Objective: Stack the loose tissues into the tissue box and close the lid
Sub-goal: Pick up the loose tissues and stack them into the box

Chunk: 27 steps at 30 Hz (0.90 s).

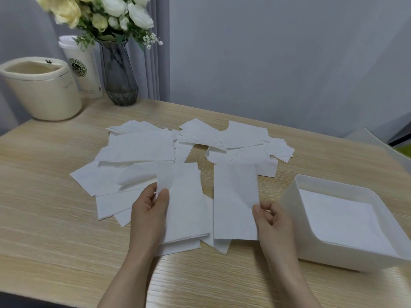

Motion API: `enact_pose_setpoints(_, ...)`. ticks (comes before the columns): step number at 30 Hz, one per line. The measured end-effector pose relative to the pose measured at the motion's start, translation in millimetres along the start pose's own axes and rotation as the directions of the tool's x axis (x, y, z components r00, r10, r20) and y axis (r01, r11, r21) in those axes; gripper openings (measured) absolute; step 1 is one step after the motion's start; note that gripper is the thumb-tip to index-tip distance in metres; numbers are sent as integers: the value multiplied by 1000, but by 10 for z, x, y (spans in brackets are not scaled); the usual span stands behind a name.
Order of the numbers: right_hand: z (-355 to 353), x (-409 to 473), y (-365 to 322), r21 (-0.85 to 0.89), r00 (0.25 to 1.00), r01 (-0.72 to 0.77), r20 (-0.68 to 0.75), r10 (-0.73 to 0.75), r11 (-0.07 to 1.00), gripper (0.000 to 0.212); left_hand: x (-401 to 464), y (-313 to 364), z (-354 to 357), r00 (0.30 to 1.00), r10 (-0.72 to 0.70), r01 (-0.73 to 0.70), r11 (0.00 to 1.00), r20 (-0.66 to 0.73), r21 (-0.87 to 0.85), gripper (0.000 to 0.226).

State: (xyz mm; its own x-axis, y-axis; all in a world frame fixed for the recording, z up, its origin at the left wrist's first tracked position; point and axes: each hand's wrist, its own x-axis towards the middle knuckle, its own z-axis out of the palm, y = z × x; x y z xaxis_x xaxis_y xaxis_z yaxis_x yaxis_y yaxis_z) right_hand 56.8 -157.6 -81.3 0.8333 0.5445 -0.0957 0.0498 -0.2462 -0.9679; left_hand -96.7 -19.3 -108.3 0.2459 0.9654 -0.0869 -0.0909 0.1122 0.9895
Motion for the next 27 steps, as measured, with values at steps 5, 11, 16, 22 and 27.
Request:
enact_pose_setpoints(5,56,-29,4,149,996,-68,60,60,986,12,11,-10,7,1000,-9,9,999,-1,41,20)
enact_pose_setpoints(11,125,-77,-63,274,986,-120,144,82,954,11,3,-8,8,1000,-9,7,999,24,52,20)
enact_pose_setpoints(16,307,-164,-87,253,964,-142,254,76,957,9,-4,8,11,999,-10,8,999,39,44,20)
enact_pose_setpoints(22,504,-193,-66,252,951,-125,306,44,960,9,8,-12,11,999,14,-16,998,32,56,28)
enact_pose_setpoints(27,580,-185,-43,241,947,-129,318,47,962,9,6,6,12,999,19,-20,999,32,26,32)
